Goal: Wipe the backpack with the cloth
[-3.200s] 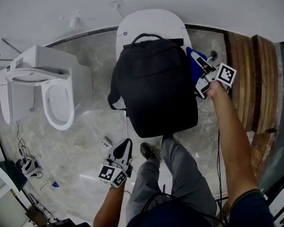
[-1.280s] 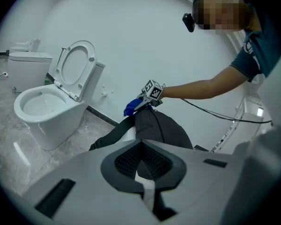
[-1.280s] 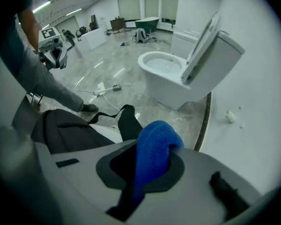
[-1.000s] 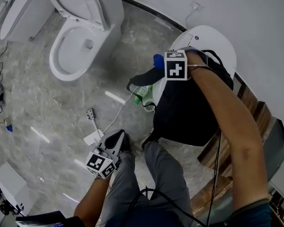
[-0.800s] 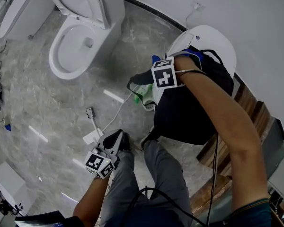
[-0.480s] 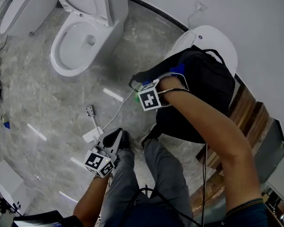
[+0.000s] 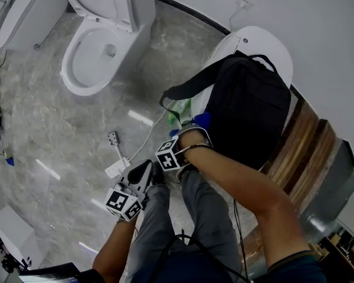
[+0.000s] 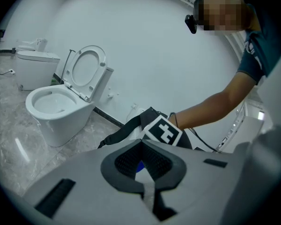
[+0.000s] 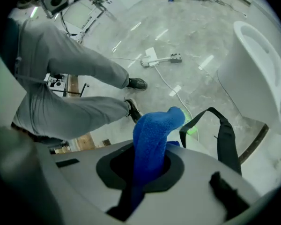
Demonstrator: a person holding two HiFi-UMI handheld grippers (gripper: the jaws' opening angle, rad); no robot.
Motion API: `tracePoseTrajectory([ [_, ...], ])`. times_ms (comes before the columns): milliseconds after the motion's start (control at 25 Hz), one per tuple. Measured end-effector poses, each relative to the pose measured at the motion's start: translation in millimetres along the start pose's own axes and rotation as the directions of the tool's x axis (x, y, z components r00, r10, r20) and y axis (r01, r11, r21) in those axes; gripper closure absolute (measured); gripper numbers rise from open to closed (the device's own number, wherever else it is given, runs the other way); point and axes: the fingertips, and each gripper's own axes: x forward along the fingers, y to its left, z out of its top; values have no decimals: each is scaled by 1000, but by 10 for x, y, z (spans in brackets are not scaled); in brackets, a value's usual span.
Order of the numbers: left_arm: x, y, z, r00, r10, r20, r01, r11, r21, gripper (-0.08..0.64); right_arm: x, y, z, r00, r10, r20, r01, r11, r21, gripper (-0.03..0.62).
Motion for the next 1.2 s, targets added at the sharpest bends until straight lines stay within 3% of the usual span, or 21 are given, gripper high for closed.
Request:
tracePoseTrajectory([
  [120, -26, -9, -34, 1000, -9, -15, 9, 1000, 3, 557, 91, 102, 344, 995, -50, 85, 40, 992, 123, 575],
  [200, -50, 3, -56, 1000, -10, -26, 10, 1000, 4, 557, 110, 180, 611, 978, -76, 196, 28, 971, 238, 575],
  [280, -85, 42, -69, 999, -4, -33, 4, 1000, 1, 557, 59, 199, 883, 920, -128, 371, -38, 912, 409, 575],
  [320, -104, 68, -74, 999, 1, -36, -1, 1000, -3, 557, 15, 160, 979, 863, -191, 467, -88, 854, 513, 575],
  [360, -121, 95, -74, 999, 6, -40, -6, 1000, -6, 557, -32, 89, 1019, 782, -287, 554, -161, 765, 623, 575],
  [400, -133, 120, -71, 999, 9, -43, -10, 1000, -8, 557, -73, 9, 985, 677, -405, 615, -269, 641, 719, 575],
  [440, -136, 141, -66, 999, 12, -46, -12, 1000, -9, 557, -99, -60, 874, 558, -536, 634, -405, 491, 771, 575],
  [480, -132, 159, -63, 999, 13, -50, -13, 1000, -10, 557, -105, -101, 694, 441, -663, 605, -550, 333, 766, 575],
  [520, -121, 175, -63, 998, 12, -55, -13, 1000, -10, 557, -86, -99, 470, 343, -771, 536, -686, 183, 704, 575],
  [560, -104, 188, -63, 998, 10, -62, -11, 1000, -7, 557, -41, -58, 232, 274, -853, 443, -799, 54, 599, 575],
  [600, -79, 198, -65, 998, 8, -70, -8, 1000, -2, 557, 21, 8, 19, 231, -906, 354, -880, -40, 473, 575],
  [640, -49, 205, -72, 997, 5, -78, -5, 1000, 2, 557, 78, 82, -127, 202, -936, 290, -931, -91, 355, 575],
  [680, -15, 210, -81, 996, 3, -88, -3, 1000, 4, 557, 112, 150, -192, 175, -950, 258, -958, -105, 266, 575],
  [760, 70, 204, -101, 994, -6, -113, 7, 1000, 12, 557, 132, 258, -195, 137, -963, 232, -981, -100, 164, 575],
  [840, 200, 148, -151, 990, -22, -141, 26, 999, 22, 557, 161, 354, -227, 126, -972, 201, -989, -108, 99, 575],
  [960, 432, -28, -276, 982, -49, -185, 58, 997, 44, 557, 263, 543, -395, 134, -983, 129, -991, -134, 14, 575],
  [1200, 845, -399, -542, 953, -106, -284, 142, 984, 110, 557, 526, 1003, -896, 190, -982, -17, -978, -187, -94, 575],
])
